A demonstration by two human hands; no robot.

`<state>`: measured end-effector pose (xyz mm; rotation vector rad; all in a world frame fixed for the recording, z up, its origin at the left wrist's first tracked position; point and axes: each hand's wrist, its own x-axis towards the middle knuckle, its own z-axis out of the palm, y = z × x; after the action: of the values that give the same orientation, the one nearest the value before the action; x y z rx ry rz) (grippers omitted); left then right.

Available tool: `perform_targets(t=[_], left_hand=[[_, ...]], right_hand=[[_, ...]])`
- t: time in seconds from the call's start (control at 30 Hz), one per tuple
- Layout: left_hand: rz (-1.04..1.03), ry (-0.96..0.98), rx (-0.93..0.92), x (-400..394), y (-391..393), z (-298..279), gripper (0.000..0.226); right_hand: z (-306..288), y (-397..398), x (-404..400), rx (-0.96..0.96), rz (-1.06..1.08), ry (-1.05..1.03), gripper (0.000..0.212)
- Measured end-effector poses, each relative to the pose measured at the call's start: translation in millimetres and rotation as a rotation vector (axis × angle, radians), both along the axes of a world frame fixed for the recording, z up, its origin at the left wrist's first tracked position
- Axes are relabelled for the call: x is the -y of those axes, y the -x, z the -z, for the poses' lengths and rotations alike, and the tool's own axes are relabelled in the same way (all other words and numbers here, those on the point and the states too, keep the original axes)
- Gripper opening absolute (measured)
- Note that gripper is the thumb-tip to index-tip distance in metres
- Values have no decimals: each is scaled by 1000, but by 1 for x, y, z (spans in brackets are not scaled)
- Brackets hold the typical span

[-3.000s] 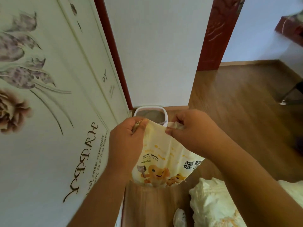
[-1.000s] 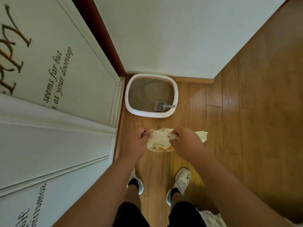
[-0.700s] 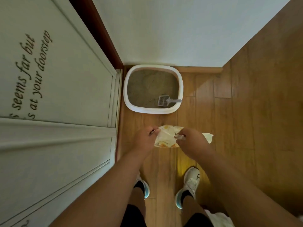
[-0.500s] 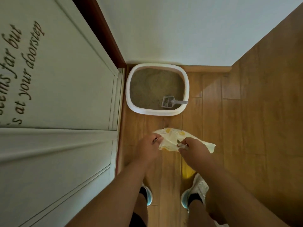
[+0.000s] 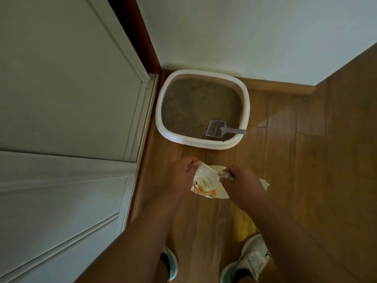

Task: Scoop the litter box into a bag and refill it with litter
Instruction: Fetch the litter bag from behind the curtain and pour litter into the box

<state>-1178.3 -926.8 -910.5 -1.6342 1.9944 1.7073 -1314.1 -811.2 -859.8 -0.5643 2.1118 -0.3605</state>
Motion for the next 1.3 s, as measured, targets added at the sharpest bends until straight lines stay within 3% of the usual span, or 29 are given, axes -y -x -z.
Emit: perform_targets(t=[0.4, 0.67, 1.0, 1.17, 1.3], left_hand=[[168, 303, -99, 22, 36, 17, 22], [403, 553, 49, 65, 65, 36, 19], [484, 653, 125, 95, 63, 45, 16], [435, 598, 181, 97, 51, 38, 17], [509, 660, 192, 87, 54, 34, 23]], right_hand=[[40, 40, 14, -163, -29, 232, 40], [74, 67, 40, -381, -163, 348, 37], [99, 83, 85, -451, -193, 525, 21], [94, 76, 75, -462, -363, 555, 28], [88, 85, 58, -472, -357, 480, 42]])
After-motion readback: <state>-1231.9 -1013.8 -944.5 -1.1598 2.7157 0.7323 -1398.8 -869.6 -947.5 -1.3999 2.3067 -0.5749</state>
